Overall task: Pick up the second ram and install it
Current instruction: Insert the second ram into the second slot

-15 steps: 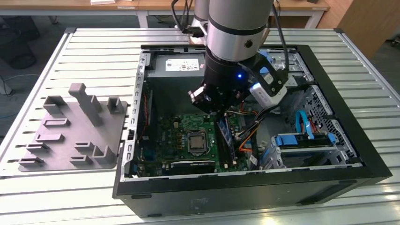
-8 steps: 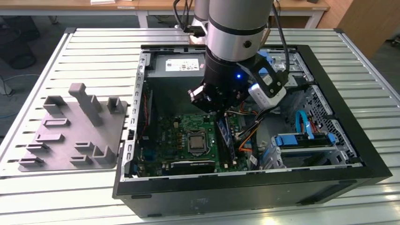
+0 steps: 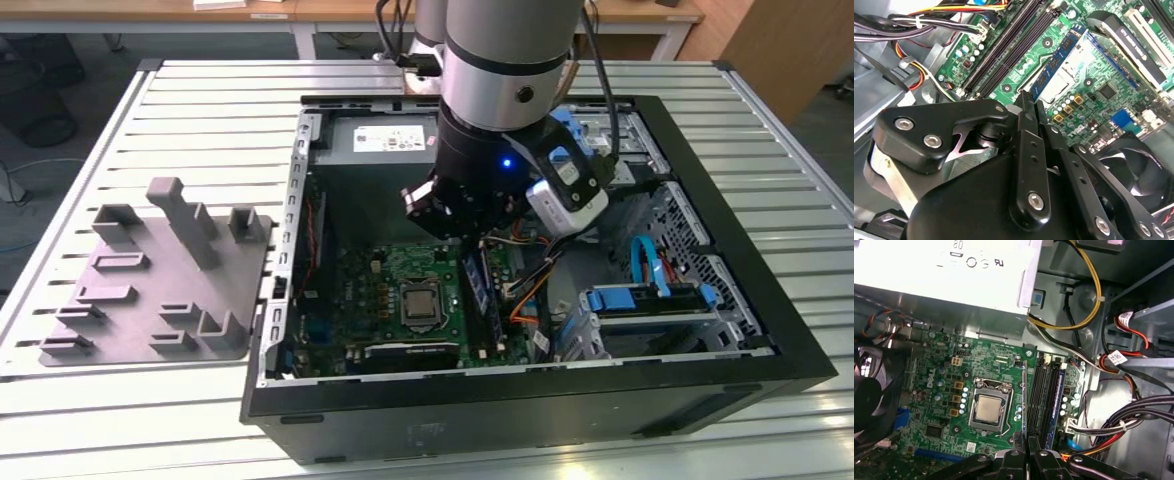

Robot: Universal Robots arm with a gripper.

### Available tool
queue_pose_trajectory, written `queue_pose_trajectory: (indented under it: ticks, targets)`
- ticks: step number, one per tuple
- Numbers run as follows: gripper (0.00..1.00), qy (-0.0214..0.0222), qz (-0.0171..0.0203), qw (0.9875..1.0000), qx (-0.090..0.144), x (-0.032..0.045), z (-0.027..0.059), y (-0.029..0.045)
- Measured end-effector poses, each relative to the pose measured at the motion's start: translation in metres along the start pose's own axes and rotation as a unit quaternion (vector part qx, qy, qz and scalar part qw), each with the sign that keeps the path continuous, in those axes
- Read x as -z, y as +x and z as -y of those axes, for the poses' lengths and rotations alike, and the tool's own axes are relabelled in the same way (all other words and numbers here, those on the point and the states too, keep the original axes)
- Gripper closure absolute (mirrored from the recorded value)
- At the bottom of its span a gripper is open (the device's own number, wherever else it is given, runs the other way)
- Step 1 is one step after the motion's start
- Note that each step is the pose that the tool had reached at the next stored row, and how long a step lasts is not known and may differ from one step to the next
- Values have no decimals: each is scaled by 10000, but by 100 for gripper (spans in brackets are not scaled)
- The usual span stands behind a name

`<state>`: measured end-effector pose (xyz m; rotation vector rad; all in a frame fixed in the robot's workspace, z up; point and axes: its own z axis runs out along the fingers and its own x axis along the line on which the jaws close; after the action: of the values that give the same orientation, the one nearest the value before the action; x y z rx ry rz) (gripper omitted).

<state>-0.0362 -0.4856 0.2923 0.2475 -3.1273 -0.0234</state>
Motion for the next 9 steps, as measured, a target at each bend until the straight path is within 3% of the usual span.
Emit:
queue_pose_trajectory:
  ticks: [9]
  targets:
    - [86, -1, 5, 9995, -319, 0, 0, 0]
